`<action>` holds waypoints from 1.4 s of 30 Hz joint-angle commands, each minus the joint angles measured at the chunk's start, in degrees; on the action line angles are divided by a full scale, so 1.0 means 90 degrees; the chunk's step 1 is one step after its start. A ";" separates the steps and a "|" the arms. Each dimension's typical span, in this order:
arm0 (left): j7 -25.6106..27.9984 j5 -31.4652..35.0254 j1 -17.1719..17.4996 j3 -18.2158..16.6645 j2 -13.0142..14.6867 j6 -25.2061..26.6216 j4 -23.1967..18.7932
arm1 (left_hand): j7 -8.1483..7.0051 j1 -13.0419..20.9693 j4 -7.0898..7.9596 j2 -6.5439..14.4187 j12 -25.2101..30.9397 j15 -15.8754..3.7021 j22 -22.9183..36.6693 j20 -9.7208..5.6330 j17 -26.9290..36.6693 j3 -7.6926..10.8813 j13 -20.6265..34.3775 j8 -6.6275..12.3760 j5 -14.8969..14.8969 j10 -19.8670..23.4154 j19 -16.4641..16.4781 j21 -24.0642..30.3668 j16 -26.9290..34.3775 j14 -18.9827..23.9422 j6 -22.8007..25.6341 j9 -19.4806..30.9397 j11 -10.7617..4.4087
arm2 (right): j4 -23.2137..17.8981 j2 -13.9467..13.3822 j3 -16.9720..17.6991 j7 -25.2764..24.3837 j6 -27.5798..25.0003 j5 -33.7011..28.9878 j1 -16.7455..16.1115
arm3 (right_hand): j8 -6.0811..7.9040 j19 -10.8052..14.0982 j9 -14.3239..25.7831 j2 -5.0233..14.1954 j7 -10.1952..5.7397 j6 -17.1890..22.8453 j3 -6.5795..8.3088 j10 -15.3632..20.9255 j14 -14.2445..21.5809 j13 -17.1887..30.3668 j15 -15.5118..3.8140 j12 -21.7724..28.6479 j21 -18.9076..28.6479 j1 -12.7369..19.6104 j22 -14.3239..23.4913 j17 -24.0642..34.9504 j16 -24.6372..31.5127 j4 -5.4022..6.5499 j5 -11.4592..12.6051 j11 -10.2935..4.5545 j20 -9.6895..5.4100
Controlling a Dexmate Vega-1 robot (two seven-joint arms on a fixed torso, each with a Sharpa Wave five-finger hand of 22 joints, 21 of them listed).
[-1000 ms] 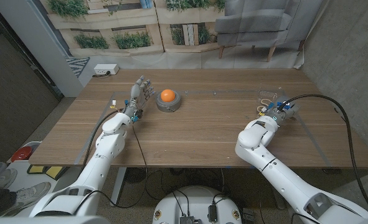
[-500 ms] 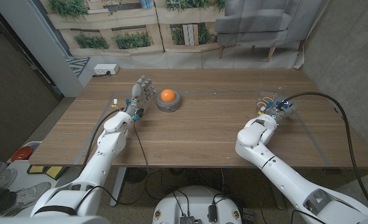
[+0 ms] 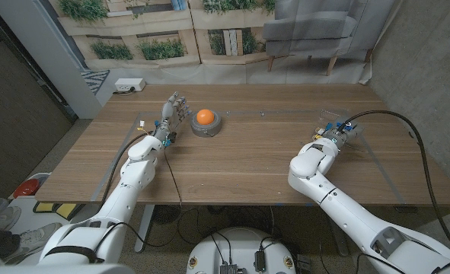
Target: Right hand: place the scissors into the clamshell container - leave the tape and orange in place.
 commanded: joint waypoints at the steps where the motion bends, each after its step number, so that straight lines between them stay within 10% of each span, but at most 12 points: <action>1: -0.0009 0.0005 -0.0015 0.0015 -0.0011 -0.0038 0.0027 | 0.0026 -0.0016 0.0004 0.0690 0.0040 0.0021 0.0031 0.0044 0.0028 -0.0002 0.0031 -0.0002 0.0036 -0.0442 0.0003 -0.0008 0.0045 -0.0512 0.0006 0.0027 -0.0002 | -0.0121 -0.0123 -0.0059 -0.0041 0.0000 0.0086 0.0002 | -0.0059 0.0005 -0.0025 -0.0006 0.0033 -0.0271 0.0044 -0.0085 -0.0038 -0.0034 -0.0493 -0.0093 -0.0015 -0.0103 0.0018 -0.0004 -0.0034 0.0049 -0.0010 0.0046 0.0021; 14: 0.0019 -0.0023 0.0115 -0.0017 0.0016 0.0016 -0.0175 | 0.0020 -0.0016 0.0004 0.0690 0.0042 0.0019 0.0031 0.0045 0.0028 -0.0001 0.0031 -0.0002 0.0036 -0.0438 0.0008 -0.0010 0.0046 -0.0511 0.0006 0.0027 0.0013 | -0.0442 -0.0256 -0.0084 -0.0506 0.0000 0.0490 -0.0088 | -0.0014 0.0007 -0.0063 0.0217 0.0047 -0.0506 -0.0030 -0.0056 -0.0090 -0.0191 -0.0458 -0.0192 -0.0011 -0.0626 0.0019 0.0008 0.0007 0.0348 -0.0044 0.0101 0.0045; 25: 0.0025 -0.0045 0.0156 -0.0047 0.0027 0.0028 -0.0237 | 0.0018 -0.0015 0.0004 0.0690 0.0043 0.0023 0.0031 0.0050 0.0027 -0.0001 0.0031 -0.0002 0.0036 -0.0437 0.0007 -0.0014 0.0046 -0.0509 0.0008 0.0026 -0.0001 | -0.0647 -0.0419 -0.0199 -0.0764 0.0000 0.0808 -0.0054 | 0.0047 -0.0110 -0.0114 0.0349 -0.0080 -0.0699 0.0148 -0.0528 -0.0733 -0.0845 -0.0146 -0.0804 -0.0120 -0.1220 -0.0041 -0.1996 -0.1701 0.0481 -0.0190 0.0378 0.0224; 42: 0.0010 -0.0051 0.0139 -0.0054 0.0027 0.0012 -0.0212 | 0.0008 -0.0012 0.0002 0.0693 0.0044 0.0021 0.0031 0.0051 0.0027 0.0003 0.0030 -0.0004 0.0035 -0.0433 0.0012 -0.0019 0.0047 -0.0506 0.0003 0.0026 -0.0004 | -0.1430 -0.1236 -0.0537 -0.1205 0.0097 0.2123 0.0048 | 0.0053 -0.0618 -0.0082 0.0094 -0.0204 -0.1391 0.0022 -0.2174 -0.2834 -0.1983 0.0263 -0.2569 -0.0499 -0.2442 -0.0116 -0.4017 -0.3416 0.0667 -0.0456 0.0500 0.0318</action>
